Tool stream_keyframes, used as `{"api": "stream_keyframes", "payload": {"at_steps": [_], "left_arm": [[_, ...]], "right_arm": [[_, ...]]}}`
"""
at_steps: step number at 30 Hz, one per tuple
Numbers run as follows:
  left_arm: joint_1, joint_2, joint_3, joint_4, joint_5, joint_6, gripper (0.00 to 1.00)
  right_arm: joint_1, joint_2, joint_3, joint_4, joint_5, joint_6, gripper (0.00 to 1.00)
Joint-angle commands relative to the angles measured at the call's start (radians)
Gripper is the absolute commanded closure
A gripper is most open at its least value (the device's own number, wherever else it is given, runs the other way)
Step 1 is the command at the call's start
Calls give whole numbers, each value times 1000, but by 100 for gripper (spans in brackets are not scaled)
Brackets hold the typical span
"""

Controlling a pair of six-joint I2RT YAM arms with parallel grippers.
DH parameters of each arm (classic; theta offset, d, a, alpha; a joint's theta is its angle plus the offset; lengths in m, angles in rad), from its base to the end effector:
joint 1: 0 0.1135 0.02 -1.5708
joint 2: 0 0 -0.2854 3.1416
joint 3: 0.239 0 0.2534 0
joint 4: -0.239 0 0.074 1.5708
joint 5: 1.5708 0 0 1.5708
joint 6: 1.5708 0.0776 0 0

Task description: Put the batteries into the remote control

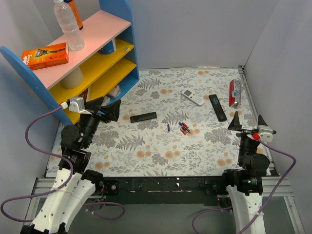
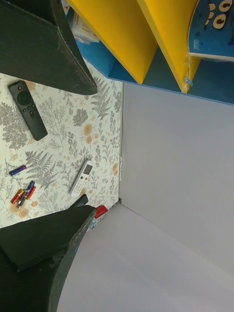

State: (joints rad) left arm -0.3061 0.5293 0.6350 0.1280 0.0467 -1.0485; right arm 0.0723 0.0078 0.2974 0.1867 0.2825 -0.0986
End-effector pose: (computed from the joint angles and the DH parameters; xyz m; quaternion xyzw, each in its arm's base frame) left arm 0.1510 -0.0515 0.3783 -0.2077 0.5841 -0.5029 0.6023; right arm 0.0868 -0.0154 0.3116 0.0758 0.5235 -0.0844 0.8444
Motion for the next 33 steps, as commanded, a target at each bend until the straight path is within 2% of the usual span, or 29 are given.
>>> {"api": "stream_keyframes", "payload": {"at_steps": [1, 3, 8, 11, 14, 16, 21, 25, 29, 33], "left_arm": [[-14, -5, 15, 9, 15, -4, 2], [-21, -9, 9, 10, 12, -8, 2], [-50, -35, 8, 9, -11, -1, 2], [-77, -41, 3, 7, -33, 7, 2], [-102, -54, 0, 5, -34, 11, 2], [-113, -64, -1, 1, -63, 13, 2], [-117, -91, 0, -8, -88, 15, 2], [-120, -101, -1, -14, -113, 19, 2], [-119, -103, -4, -13, -114, 19, 2], [-119, -106, -6, -13, -114, 19, 2]], "right_arm": [[4, -12, 40, 30, -26, 30, 3], [3, 55, 57, 14, -46, 63, 3], [4, 278, 158, -116, -8, 285, 2], [4, 441, 216, -162, -93, 327, 2], [3, 613, 267, -185, -205, 306, 2], [3, 751, 331, -254, -218, 287, 2], [-2, 1038, 502, -423, -51, 298, 2], [-48, 1297, 665, -530, -71, 309, 2], [-62, 1466, 762, -532, -181, 277, 9], [-120, 1615, 861, -552, -223, 240, 15]]}}
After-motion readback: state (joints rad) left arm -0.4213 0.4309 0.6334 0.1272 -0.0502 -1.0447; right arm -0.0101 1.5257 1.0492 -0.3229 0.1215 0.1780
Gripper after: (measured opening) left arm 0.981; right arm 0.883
